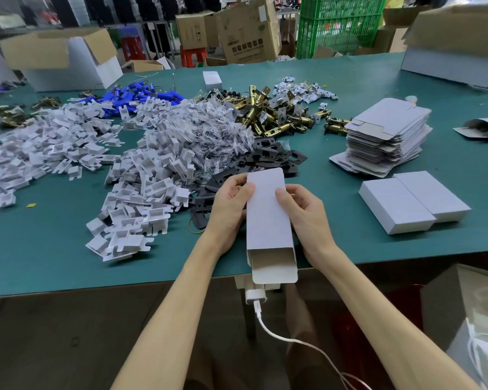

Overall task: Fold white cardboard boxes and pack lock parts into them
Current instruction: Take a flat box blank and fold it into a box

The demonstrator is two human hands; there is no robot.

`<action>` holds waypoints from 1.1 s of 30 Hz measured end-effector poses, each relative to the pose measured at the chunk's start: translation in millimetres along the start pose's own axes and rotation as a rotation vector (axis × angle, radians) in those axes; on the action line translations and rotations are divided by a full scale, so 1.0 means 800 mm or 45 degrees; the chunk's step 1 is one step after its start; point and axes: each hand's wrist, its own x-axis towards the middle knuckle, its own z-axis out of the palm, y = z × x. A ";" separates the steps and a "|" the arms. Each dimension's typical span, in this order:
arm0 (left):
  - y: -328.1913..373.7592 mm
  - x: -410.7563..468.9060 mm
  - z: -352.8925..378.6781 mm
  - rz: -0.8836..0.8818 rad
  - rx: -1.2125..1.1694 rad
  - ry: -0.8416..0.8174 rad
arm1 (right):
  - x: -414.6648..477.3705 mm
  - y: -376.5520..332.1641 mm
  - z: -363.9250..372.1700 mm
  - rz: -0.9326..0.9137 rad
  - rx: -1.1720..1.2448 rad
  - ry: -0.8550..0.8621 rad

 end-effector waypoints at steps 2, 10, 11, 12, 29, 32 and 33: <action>0.000 0.001 -0.002 0.021 -0.027 -0.023 | -0.001 -0.002 0.001 -0.006 0.016 0.005; 0.003 -0.002 0.000 -0.015 -0.036 -0.057 | 0.000 -0.004 0.000 -0.048 0.019 -0.056; 0.004 -0.003 0.000 -0.024 -0.018 -0.045 | 0.000 -0.003 0.000 -0.037 0.018 -0.049; 0.005 -0.004 0.001 -0.028 0.006 -0.035 | 0.001 -0.001 0.000 -0.023 0.020 -0.036; 0.001 -0.003 -0.001 -0.004 0.070 -0.002 | 0.002 -0.001 -0.002 0.073 0.103 0.074; 0.005 0.001 -0.005 0.050 -0.154 0.247 | 0.005 0.000 -0.003 0.121 0.063 0.008; 0.006 0.002 -0.009 0.095 -0.217 0.312 | 0.005 0.000 -0.003 0.112 0.043 -0.044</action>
